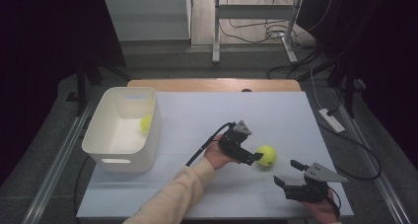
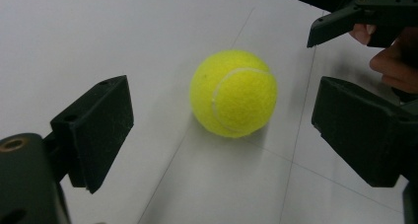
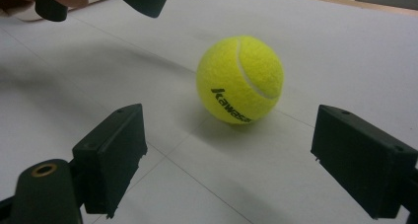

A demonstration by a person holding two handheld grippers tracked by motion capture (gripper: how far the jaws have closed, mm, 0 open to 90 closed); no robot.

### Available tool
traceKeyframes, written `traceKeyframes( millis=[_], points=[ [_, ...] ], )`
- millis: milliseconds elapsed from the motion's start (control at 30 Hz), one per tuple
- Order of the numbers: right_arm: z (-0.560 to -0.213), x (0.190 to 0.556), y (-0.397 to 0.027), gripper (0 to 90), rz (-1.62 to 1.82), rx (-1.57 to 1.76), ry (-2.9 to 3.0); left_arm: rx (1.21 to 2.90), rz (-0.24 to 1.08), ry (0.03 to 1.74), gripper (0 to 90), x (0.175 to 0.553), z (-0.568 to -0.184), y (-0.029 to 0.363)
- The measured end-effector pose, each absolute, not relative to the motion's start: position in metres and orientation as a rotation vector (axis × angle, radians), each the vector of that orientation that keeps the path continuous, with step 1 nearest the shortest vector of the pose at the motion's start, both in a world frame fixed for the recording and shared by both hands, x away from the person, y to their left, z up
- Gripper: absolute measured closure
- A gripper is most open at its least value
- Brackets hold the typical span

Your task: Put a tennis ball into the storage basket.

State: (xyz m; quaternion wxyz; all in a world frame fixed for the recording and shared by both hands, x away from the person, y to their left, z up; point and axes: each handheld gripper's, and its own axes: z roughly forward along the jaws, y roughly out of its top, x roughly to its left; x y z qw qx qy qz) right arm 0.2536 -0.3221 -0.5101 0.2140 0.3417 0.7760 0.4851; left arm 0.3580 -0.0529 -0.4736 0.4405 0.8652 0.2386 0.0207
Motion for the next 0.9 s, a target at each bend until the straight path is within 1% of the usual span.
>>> traceKeyframes(
  millis=[567,900],
  points=[
    [-0.509,0.252,-0.324,13.0,1.357,0.944,2.146,2.164,0.027,0.582,9.8,0.358,-0.474,-0.068],
    [-0.508,0.251,-0.325,12.9,1.352,0.940,2.151,2.186,0.001,0.590,9.7,0.362,-0.482,-0.081]
  ],
)
